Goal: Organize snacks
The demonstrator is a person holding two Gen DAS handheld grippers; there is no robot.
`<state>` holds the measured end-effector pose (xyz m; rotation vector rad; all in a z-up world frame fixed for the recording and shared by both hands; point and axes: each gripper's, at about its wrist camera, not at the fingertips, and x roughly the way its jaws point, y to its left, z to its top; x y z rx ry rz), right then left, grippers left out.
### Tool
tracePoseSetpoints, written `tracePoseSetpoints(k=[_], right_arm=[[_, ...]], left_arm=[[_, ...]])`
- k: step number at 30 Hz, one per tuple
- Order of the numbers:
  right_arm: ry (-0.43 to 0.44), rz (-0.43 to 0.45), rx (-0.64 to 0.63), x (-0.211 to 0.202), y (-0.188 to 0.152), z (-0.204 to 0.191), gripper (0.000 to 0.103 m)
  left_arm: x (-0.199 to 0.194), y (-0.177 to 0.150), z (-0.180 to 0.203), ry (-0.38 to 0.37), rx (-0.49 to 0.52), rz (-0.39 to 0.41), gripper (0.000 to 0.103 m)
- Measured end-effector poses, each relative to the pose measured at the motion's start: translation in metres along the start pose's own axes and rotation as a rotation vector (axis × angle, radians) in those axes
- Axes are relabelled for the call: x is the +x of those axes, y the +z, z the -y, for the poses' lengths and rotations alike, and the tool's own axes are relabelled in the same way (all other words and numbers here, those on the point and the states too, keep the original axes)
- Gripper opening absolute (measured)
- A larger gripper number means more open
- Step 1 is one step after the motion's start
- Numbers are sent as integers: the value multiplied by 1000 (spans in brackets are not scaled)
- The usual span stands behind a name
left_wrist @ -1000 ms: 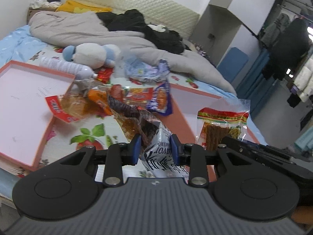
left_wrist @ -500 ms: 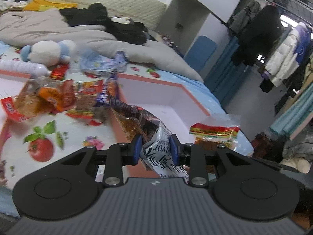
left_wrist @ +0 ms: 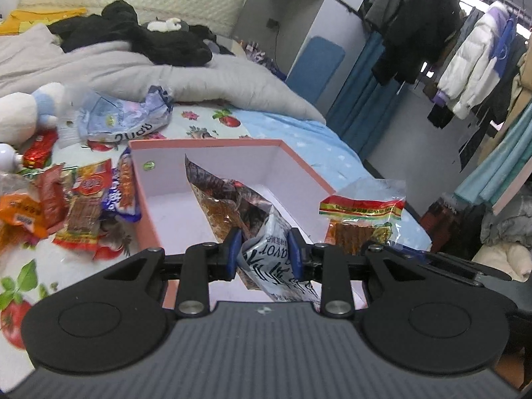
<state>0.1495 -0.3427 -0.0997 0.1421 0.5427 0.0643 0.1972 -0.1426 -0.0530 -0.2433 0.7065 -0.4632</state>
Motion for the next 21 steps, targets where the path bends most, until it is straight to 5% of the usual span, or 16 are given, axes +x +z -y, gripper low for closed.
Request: tracePoseSetpoints(k=[11,21], right_arm=[[22,-105,43,76,0,25,18],[38,-153,72,96,-5,26,18]], left_arm=[[93,28,-10,40,6,-103,34],[111,31,-21,49,-3,-152,40]])
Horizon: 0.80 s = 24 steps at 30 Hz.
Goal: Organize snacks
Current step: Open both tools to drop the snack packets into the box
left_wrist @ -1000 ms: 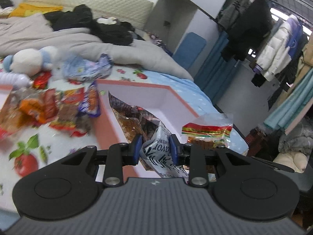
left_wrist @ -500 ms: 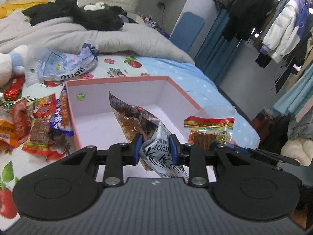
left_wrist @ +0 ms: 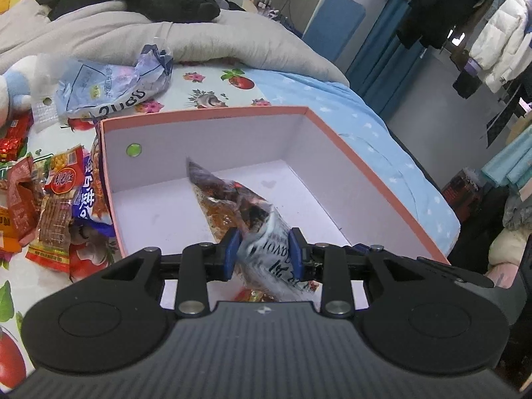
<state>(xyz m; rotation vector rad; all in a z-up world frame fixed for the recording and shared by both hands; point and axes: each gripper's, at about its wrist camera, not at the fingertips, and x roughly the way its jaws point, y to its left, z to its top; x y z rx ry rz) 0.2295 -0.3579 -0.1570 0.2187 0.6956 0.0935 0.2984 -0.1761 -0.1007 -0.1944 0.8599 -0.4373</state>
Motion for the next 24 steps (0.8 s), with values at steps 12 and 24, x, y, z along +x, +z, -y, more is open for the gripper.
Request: tracePoseSetpoints(k=[12,24], right_arm=[[33,80,-20,-55,-5,-33,24],[100,139,-34,-109,-30,-69,24]], left_arm=[[-77,-13,0,2,-2,103,71],[-166,-54,-6,48,5,183,71]])
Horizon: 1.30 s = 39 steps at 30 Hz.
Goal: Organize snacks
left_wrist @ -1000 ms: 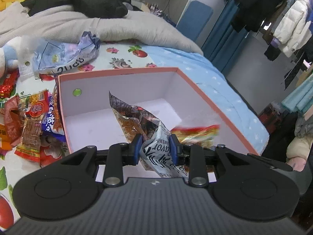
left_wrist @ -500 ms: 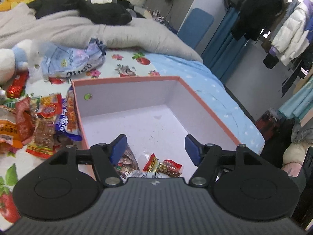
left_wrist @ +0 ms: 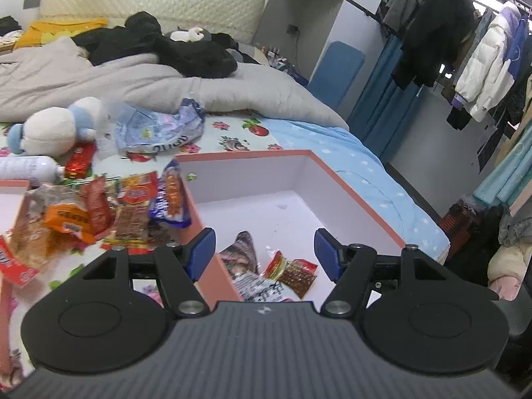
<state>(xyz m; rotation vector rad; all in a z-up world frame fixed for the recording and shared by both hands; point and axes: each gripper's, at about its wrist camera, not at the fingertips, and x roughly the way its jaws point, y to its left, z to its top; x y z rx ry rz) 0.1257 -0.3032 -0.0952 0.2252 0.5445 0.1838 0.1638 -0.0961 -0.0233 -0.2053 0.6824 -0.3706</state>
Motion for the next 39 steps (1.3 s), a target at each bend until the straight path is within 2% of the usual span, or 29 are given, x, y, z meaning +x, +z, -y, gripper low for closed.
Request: tracePoseSetpoints(k=[6,15,22,31,38,39], right_arm=[[11,-9,-3,-18,-16,-17,24],[97,-18,-43,-45,-34,-47,24],[147,-62,-62,-60,-57,-66,24],[162,-78,-89,-57,-64,-75,24],[175,-84,-129,-40,-66,-87,25],[178,-88,-136,-36,-66,-90,32]], left_arm=[[-39,-19,-16,44,-8,10,71],[-97,-49,-30,90,-48,35,70],[-131,-75,-36,135,-86,48,71],[-135,-88,-48,162,-119,40,71],[-115,-83,-66,175,-132,24,71],[-111,-82,-70,180,-135,23,71]])
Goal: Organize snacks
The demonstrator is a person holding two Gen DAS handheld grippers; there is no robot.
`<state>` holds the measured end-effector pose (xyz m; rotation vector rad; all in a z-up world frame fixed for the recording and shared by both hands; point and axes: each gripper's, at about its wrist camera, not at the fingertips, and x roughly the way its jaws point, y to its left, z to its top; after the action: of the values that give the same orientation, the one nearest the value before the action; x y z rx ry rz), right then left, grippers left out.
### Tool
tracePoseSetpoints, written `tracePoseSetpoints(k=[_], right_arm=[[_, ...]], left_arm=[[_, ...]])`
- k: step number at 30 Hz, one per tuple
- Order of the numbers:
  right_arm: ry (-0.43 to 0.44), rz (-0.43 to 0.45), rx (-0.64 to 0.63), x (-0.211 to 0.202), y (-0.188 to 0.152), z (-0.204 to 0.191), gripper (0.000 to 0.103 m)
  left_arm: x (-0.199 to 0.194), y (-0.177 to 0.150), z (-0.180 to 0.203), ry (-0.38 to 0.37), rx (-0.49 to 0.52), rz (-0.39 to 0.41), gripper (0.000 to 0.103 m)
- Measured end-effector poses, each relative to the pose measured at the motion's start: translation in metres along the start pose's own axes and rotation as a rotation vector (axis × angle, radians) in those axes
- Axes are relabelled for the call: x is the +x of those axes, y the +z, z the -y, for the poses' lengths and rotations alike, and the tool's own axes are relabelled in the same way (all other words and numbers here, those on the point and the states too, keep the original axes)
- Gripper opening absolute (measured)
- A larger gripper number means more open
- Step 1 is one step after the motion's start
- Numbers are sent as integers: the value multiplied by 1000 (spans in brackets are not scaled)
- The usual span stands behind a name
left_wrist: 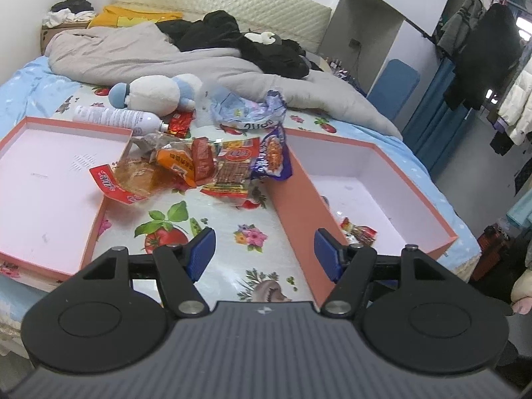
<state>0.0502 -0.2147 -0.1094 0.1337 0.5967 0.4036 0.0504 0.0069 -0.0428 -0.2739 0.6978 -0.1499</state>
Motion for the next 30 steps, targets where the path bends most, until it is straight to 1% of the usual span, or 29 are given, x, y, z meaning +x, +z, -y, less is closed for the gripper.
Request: tracePoseSetpoints(k=[1,3,4,5,8,11,13,17,23,26,30], right_arm=[[4,-3,-4,4,1,-1,38],[13,-7,-13,13,4,-4,66],[17,-6,-18,17,6,-6,71],[26,-4,-28,23,8,-8,74],[40,-11,-51,40,13,-13,73],[43,-18,-59,60,20,-18,73],[37,-17,-52,74,25,-21,73],[20,-45,-16,111,36,-22,73],[2,-83,26,174,56,-21,72],[-40,-119,55,212,65,-17,72],[-89,-160,86,253,71,-9,70]], left_arm=[[4,1,-4,4,-3,-1,71],[14,6,-12,12,-16,-8,71],[18,9,-16,19,-21,-11,71],[21,11,-21,28,-32,-6,73],[33,20,-37,32,-73,9,76],[49,30,-53,46,-87,8,77],[61,38,-63,49,-93,5,77],[93,56,-87,48,-117,-4,77],[165,89,-129,51,-161,-46,77],[207,107,-149,47,-181,-84,76],[254,116,-167,53,-193,-153,75]])
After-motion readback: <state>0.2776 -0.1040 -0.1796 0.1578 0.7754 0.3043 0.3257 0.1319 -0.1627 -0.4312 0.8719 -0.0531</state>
